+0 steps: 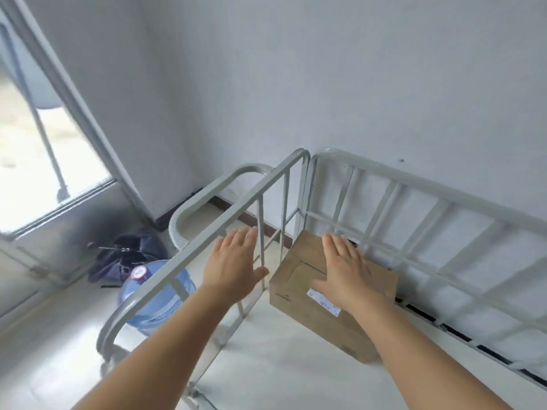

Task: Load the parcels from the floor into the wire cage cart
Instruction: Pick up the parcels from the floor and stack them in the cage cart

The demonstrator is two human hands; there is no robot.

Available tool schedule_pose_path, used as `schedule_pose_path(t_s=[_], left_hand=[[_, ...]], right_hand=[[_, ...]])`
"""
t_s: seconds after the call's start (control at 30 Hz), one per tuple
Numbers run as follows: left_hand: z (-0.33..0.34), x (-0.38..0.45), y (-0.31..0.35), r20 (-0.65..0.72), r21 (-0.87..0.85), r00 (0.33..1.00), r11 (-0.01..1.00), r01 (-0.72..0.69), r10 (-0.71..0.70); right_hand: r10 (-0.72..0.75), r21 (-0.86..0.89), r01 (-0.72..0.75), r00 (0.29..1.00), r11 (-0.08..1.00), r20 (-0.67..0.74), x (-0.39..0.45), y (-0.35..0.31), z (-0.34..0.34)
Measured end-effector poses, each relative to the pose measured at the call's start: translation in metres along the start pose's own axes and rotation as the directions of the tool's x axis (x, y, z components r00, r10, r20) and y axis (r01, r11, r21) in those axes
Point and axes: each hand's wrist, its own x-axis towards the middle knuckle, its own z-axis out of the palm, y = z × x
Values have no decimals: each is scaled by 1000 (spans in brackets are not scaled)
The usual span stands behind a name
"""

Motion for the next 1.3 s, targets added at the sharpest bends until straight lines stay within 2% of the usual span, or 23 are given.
schedule_pose_path(t_s=[0.2, 0.43, 0.6, 0.87, 1.07, 1.3], left_hand=[[-50, -99, -28, -126, 18, 969, 976, 215, -211], [-90, -223, -66, -220, 45, 856, 872, 488, -468], [-104, -317, -98, -239, 29, 728, 744, 667, -643], [-101, -467, -143, -196, -24, 464, 477, 878, -864], [-82, -573, -165, -136, -29, 304, 311, 950, -943], [-52, -670, -185, -47, -50, 113, 115, 992, -992]], right_hand=[[-254, -17, 254, 967, 967, -18, -35, -70, -18], [-557, -65, 554, 831, 830, -21, -84, -174, -20], [-723, -63, 724, 690, 687, 37, -131, -254, -3], [-878, -65, 888, 460, 456, 129, -226, -372, 54], [-914, -65, 940, 342, 336, 219, -303, -437, 102], [-924, -77, 969, 247, 235, 292, -359, -491, 158]])
